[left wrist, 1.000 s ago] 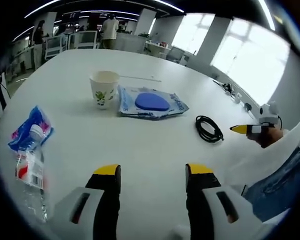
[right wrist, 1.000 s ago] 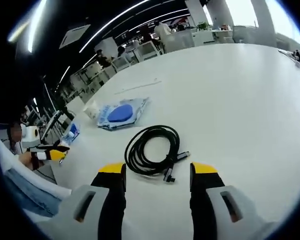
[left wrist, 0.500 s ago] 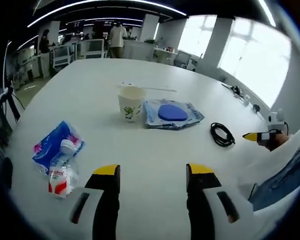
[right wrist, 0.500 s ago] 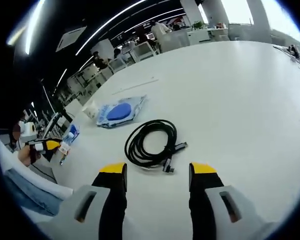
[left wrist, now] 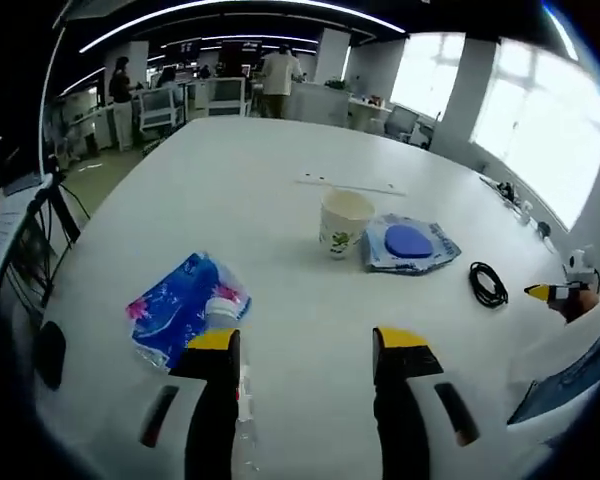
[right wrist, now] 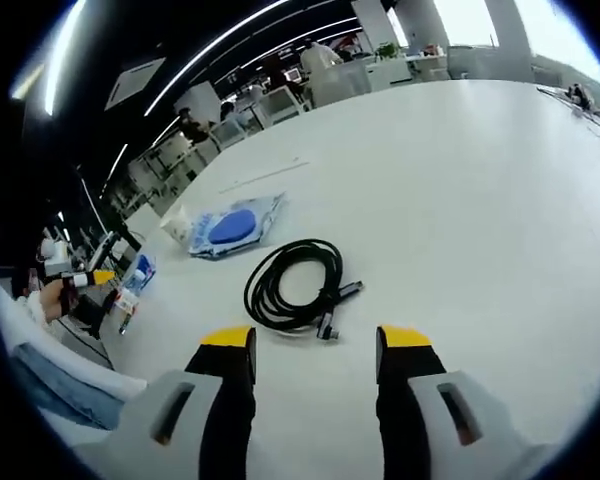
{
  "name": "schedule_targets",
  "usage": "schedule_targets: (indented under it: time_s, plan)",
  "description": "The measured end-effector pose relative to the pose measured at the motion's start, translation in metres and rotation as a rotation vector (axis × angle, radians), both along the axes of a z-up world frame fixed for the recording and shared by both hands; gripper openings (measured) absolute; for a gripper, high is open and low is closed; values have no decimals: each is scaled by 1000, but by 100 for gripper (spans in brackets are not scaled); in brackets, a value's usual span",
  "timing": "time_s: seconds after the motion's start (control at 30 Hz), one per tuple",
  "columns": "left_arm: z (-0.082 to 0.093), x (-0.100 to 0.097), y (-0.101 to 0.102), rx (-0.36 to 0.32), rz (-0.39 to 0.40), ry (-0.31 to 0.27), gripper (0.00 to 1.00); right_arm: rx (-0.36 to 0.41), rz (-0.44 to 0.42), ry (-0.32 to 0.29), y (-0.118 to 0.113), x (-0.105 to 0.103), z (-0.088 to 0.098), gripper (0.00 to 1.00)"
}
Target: Arrange the tabletop items into an orderly group along one side of the table until the central work area is clear of visible clutter.
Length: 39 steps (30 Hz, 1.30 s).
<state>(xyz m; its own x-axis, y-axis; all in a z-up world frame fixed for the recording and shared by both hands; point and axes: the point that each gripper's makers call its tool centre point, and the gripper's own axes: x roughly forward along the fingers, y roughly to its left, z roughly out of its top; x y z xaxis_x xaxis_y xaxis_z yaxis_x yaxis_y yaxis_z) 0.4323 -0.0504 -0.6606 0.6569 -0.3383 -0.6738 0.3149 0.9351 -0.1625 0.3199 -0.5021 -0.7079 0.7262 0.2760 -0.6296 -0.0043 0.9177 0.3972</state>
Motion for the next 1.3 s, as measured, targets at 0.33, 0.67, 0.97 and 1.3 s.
schedule_targets:
  time_s: [0.33,0.67,0.97,1.3]
  plan:
    - [-11,16,20,33,27,35,52,20,-27,5,-6,3,0,45]
    - [-43,28,34,28,59,124,47,42,-76,25,-16,-4,-4,44]
    - [-67,45,46,48,38,176,44,58,-120,49,-19,-15,-10,43]
    - [-95,64,58,62,32,229,43,59,-116,55,-18,-15,-11,42]
